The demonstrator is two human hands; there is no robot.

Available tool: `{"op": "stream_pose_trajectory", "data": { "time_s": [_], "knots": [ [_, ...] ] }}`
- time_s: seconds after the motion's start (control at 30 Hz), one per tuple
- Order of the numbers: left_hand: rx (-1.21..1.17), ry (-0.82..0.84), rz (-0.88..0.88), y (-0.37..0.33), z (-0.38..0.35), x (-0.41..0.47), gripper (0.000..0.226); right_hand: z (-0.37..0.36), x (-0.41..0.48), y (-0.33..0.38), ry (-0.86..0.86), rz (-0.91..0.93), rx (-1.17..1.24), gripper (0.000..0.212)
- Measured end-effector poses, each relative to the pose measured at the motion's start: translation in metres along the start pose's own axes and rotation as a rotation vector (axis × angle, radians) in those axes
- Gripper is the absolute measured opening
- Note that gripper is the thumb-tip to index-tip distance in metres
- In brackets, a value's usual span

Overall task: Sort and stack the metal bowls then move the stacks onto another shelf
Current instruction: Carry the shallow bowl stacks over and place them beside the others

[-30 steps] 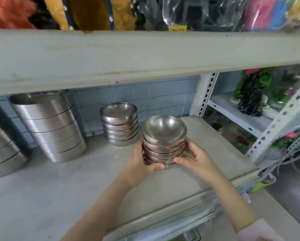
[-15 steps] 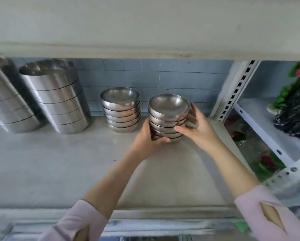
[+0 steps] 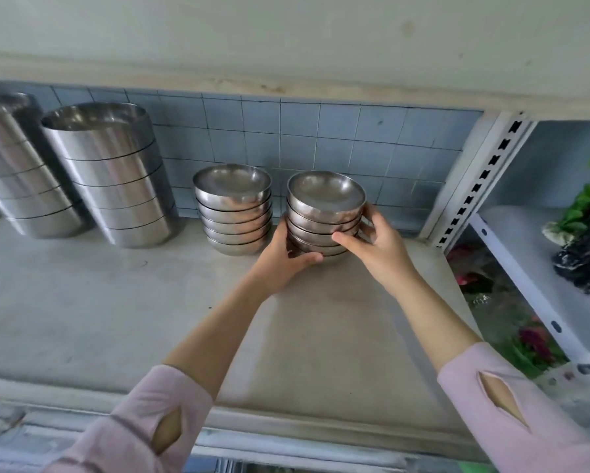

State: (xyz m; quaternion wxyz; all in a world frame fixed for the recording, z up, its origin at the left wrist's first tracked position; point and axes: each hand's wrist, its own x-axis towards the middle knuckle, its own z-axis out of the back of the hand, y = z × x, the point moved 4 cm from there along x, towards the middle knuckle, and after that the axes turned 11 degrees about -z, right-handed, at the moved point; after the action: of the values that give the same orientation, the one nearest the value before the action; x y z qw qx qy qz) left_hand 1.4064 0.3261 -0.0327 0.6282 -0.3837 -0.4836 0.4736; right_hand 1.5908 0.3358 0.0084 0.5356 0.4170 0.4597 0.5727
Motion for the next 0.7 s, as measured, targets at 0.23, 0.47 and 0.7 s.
{"op": "stream_pose_trajectory", "data": {
  "time_s": [0.23,0.47,0.7],
  "knots": [
    [-0.038,0.030,0.027,0.008,0.000,0.009,0.103,0.001,0.009,0.001,0.045,0.002,-0.008,0.063],
    [-0.036,0.043,0.043,0.008,0.002,0.011,0.107,0.005,0.014,0.001,0.039,0.004,-0.037,0.062],
    [0.001,0.050,0.064,0.006,0.003,0.012,0.108,0.007,0.017,0.003,0.072,-0.010,-0.061,0.068]
  ]
}}
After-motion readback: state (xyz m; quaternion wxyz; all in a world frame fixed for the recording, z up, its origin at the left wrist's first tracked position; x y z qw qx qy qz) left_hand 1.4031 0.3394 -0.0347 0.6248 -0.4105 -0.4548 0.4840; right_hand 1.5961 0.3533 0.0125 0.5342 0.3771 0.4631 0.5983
